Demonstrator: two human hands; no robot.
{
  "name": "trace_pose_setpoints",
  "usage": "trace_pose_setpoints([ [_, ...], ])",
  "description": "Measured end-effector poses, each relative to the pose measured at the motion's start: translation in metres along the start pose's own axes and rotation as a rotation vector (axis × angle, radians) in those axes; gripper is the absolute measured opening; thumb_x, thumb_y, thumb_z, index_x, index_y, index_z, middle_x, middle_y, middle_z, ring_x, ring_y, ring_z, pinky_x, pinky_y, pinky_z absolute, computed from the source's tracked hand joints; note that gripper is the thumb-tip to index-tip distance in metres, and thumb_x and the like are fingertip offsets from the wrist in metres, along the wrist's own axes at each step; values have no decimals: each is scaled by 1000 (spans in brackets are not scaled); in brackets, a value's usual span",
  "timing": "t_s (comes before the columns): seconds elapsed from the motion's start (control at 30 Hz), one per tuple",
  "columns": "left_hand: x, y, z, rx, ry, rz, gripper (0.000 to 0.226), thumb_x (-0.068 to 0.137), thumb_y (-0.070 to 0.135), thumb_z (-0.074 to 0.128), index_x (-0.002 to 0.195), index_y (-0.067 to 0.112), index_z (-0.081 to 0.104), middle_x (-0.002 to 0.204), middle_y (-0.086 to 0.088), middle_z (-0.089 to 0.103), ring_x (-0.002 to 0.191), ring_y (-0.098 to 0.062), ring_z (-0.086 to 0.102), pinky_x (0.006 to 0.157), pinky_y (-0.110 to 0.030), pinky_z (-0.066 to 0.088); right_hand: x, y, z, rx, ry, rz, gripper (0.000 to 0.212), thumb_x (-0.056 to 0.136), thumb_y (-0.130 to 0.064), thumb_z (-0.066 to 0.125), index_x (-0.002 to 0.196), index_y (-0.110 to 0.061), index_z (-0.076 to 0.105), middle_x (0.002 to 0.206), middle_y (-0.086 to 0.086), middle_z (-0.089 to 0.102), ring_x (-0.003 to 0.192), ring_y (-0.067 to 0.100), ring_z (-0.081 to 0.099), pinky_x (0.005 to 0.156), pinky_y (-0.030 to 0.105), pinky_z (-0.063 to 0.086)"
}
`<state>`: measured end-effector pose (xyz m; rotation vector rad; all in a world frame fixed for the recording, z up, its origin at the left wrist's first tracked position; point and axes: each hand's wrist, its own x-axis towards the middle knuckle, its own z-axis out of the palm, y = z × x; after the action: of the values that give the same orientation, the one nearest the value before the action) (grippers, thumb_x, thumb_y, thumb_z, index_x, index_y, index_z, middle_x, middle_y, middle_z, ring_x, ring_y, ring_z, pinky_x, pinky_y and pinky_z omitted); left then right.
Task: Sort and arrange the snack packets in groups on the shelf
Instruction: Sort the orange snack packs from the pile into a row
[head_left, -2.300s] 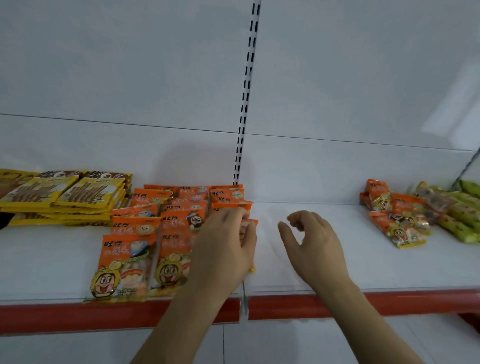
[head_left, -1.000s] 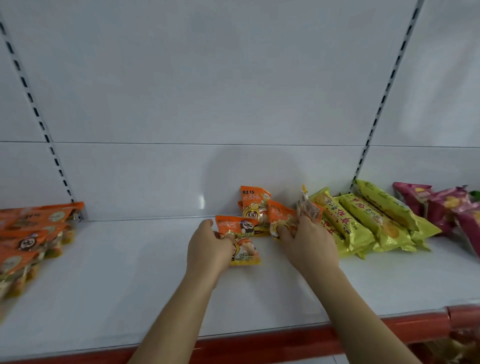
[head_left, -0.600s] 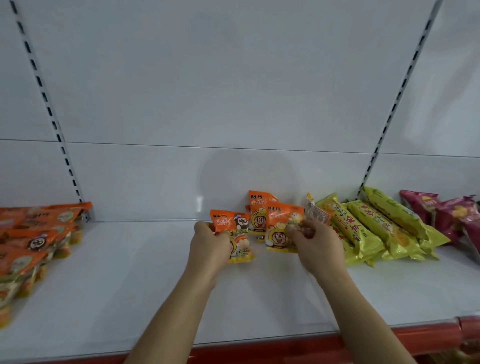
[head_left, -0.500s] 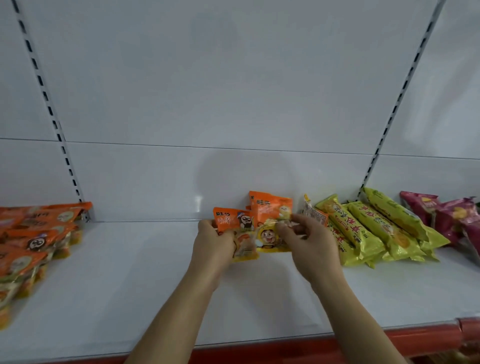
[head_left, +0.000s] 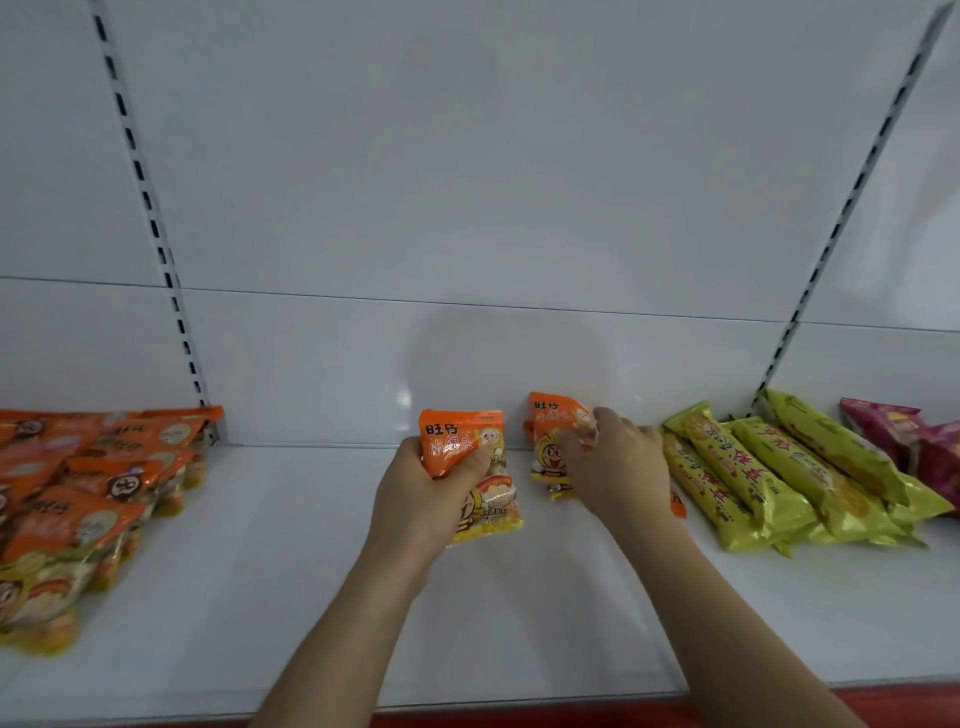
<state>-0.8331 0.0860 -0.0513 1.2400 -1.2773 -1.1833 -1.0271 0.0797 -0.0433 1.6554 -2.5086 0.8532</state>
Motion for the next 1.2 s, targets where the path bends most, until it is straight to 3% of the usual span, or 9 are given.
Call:
trace_pose_setpoints([
  [0.13,4,-5,-10,-25,18,-9,35,87,44,77,116,28,65,107,7,75,92,-14,75,67,-22,54,18,-7,19,-174,-125,4,64,91,-62,52,129,-11,45,128,13,60,123,38,47,95,44,42],
  [0.23,8,-8,-17,-31,56,-15,35,87,42,78,116,28,63,107,8,74,92,-14,74,68,-22,54,18,-10,22,-163,-28,-27,61,89,-52,62,133,-15,44,123,11,60,115,35,52,93,43,44],
  [0.4,14,-9,-20,-62,58,-6,33,89,39,77,115,28,59,106,9,71,84,-6,71,53,-11,48,1,-15,-3,379,117,-26,47,94,-19,59,139,-23,46,91,-2,67,81,20,64,62,32,44],
  [0.53,17,-7,-14,-54,71,15,37,91,45,74,119,26,61,108,4,74,88,-11,74,58,-16,55,-37,-41,-18,837,25,-111,40,92,-16,69,125,-32,56,82,-2,69,72,10,68,62,31,57],
  [0.67,11,5,-12,-148,5,-70,51,92,74,46,122,35,59,108,5,75,92,-16,76,78,-36,63,-58,-49,-6,808,-38,-145,28,92,-19,70,113,-34,59,82,-4,62,74,1,62,58,15,49],
  [0.87,5,9,1,-66,-34,5,61,81,57,76,131,32,53,117,7,71,100,-16,72,77,-30,60,-60,-41,-13,798,-53,-202,20,94,-23,67,111,-30,59,88,-10,71,80,3,68,63,21,54],
  [1.0,3,8,8,-81,-44,12,47,86,49,76,126,32,57,114,8,73,91,-13,76,67,-24,60,-28,-2,-15,269,70,-145,28,100,-28,51,126,-20,58,113,-1,70,109,23,62,86,36,49],
  [1.1,4,6,8,-99,-43,-2,41,87,45,77,121,32,58,109,9,75,85,-9,77,56,-18,56,-8,27,-9,-269,-105,-55,36,99,-27,44,132,-14,50,132,8,59,129,34,44,101,41,40],
  [1.2,5,5,7,-82,-25,-8,41,88,46,75,122,31,58,109,9,74,85,-10,76,53,-16,54,-2,38,-3,-454,-171,11,31,92,-18,45,121,-16,56,128,4,60,138,32,35,96,41,46],
])
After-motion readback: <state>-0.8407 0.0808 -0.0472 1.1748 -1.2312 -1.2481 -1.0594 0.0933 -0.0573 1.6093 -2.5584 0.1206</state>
